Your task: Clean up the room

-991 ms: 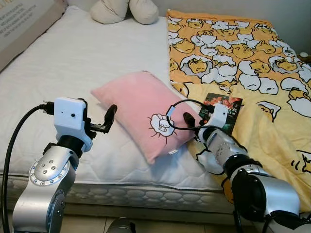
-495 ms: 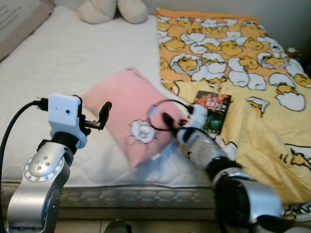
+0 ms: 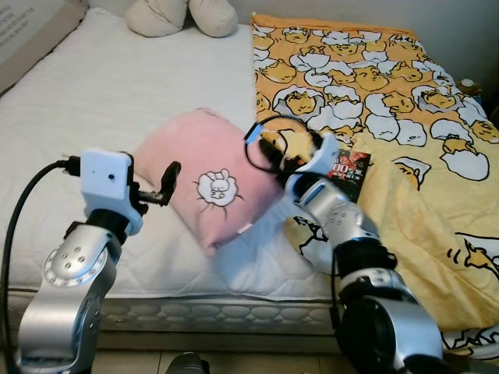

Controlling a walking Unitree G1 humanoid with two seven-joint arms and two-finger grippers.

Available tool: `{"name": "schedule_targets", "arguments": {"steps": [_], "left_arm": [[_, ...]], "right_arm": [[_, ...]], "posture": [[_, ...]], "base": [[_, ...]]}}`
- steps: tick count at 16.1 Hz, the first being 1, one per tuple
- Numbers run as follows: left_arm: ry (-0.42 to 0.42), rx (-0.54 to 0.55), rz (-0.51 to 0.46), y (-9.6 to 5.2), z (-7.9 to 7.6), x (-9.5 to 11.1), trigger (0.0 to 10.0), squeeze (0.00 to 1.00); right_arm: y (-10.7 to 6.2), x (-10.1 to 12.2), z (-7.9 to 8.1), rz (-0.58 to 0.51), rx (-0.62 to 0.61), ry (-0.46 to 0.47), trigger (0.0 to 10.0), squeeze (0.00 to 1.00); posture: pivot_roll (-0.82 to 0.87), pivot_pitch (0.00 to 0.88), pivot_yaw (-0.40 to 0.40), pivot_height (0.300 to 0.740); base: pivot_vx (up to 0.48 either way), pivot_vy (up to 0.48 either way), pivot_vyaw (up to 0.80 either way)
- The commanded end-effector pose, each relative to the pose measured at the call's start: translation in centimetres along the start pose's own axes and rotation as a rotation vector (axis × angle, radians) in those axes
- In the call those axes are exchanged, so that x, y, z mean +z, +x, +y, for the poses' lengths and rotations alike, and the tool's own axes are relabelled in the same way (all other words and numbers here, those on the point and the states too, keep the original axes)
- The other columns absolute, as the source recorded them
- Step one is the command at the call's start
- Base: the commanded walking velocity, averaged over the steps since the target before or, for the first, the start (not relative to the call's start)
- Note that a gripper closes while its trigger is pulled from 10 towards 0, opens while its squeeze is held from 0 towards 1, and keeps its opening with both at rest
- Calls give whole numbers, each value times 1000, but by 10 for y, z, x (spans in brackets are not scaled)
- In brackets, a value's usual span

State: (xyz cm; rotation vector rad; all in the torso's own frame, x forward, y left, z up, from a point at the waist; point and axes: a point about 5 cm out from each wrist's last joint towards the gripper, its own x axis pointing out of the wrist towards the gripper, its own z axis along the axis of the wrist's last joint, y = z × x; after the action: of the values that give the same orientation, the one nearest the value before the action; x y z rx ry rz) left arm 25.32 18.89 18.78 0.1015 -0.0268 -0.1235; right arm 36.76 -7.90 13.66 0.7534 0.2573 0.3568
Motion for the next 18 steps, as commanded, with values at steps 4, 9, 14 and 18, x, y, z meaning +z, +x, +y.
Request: {"name": "schedule_targets", "arguments": {"steps": [4,9,14,18], "left_arm": [[-40,23,51,2,-5,-11,10000,0],[-53,20,55,3,-11,-14,10000,0],[-88,5,82,1,-14,-17,10000,0],[-94,1,89,-1,-17,-17,10000,0]], "right_arm": [[-11,7,-9,-39,-48,-393,10000,0],[-31,27,-42,-164,-250,-758,10000,0],[-44,44,-101,-2,-509,-1036,10000,0],[-56,47,-126,168,-623,-1244,10000,0]], "posture": [[232,18,-67,740],[233,0,-84,740],[255,0,-74,740],[267,11,-70,740]], "base": [[0,0,0],[0,0,0],[0,0,0],[0,0,0]]}}
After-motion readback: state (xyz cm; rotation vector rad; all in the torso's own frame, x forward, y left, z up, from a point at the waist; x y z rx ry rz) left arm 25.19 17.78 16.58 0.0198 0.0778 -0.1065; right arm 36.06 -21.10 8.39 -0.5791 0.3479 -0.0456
